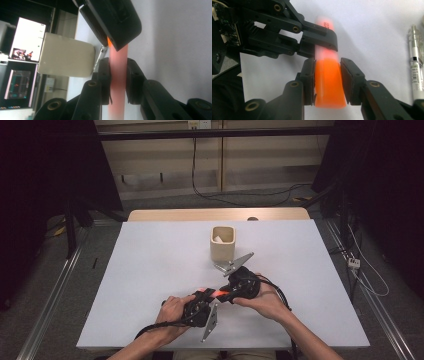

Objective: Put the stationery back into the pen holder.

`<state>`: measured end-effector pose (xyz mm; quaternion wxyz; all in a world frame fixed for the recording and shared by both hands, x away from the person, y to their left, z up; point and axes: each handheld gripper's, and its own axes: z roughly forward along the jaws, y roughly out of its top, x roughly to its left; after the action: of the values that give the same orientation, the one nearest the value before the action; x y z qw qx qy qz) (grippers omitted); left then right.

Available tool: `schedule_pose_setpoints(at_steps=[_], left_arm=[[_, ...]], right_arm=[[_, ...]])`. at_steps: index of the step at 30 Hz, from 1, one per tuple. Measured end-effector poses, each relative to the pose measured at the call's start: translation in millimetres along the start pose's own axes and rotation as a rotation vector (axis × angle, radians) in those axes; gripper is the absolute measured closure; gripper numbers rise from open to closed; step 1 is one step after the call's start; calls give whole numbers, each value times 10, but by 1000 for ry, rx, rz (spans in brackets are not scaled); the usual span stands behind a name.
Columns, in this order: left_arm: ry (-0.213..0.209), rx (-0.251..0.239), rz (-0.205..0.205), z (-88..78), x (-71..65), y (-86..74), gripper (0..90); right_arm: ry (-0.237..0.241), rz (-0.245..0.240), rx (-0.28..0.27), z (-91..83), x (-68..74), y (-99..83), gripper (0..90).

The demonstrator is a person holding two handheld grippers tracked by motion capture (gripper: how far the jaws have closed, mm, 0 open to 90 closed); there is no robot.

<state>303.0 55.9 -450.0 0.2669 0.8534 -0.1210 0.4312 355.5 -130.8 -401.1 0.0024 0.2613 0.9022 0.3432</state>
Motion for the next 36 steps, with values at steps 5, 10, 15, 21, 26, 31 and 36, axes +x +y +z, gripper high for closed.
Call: schedule_pose_setpoints(at_steps=[5,10,15,21,26,31,36], left_arm=[[-25,-3,-70,-17,52,-50,775],[-70,4,-155,-35,107,-94,775],[-112,-22,-238,-27,137,-134,775],[-120,-55,-357,-33,217,-212,775],[-115,-50,-400,-60,265,-256,775],[-122,-83,-472,-91,339,-298,775],[-150,-111,-570,-92,391,-340,775]], right_arm=[[-19,21,-30,-23,-7,-46,479],[-48,56,-51,-50,-53,-119,313],[-85,84,-101,-97,-55,-175,192],[-199,106,-169,-161,-76,-274,116],[-241,133,-217,-245,-136,-354,80],[-260,174,-264,-318,-183,-453,75],[-310,212,-299,-360,-207,-575,96]])
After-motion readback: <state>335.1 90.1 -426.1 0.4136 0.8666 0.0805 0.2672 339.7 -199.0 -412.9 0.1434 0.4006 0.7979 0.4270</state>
